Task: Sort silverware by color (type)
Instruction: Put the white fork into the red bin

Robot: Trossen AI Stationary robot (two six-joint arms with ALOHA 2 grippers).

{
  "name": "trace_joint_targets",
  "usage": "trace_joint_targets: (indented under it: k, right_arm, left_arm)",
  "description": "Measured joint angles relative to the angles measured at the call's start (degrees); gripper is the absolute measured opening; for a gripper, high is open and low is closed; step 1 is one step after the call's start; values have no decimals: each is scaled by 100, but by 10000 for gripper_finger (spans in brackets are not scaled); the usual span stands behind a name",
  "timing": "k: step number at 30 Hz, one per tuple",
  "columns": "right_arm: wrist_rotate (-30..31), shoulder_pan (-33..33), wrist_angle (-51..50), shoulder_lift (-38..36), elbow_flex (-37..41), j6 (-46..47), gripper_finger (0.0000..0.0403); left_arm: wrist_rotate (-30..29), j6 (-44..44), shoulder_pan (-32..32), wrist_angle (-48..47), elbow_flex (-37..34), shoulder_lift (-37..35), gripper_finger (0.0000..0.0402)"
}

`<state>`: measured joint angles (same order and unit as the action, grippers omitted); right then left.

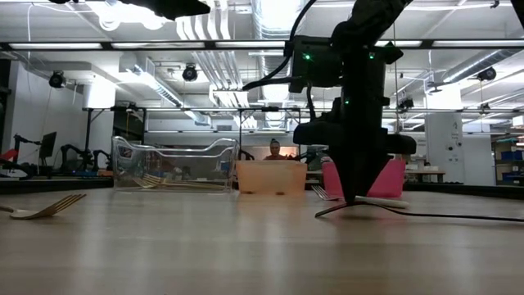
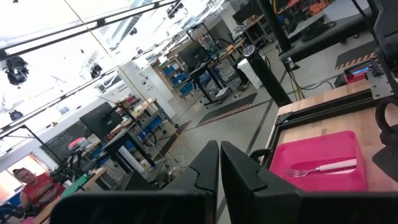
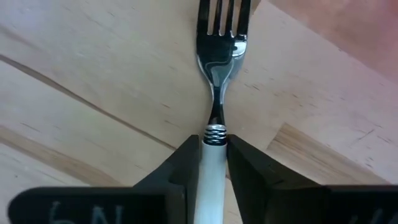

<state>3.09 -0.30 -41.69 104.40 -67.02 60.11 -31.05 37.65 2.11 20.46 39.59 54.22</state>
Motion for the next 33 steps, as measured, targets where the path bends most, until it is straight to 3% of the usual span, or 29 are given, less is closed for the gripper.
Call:
trace_joint_targets:
  k: [8, 19, 33]
  right_arm:
    - [-48, 0, -5, -4, -21, -71, 42]
    - [-48, 1, -406, 20, -449, -348, 37]
    - [-9, -77, -1096, 6, -1972, -1060, 38]
  left_arm:
    - [0, 0, 0, -1, 0, 0, 0]
    - [-2, 17, 0, -19, 0, 0, 0]
    - [-2, 39, -1, -44, 0, 0, 0]
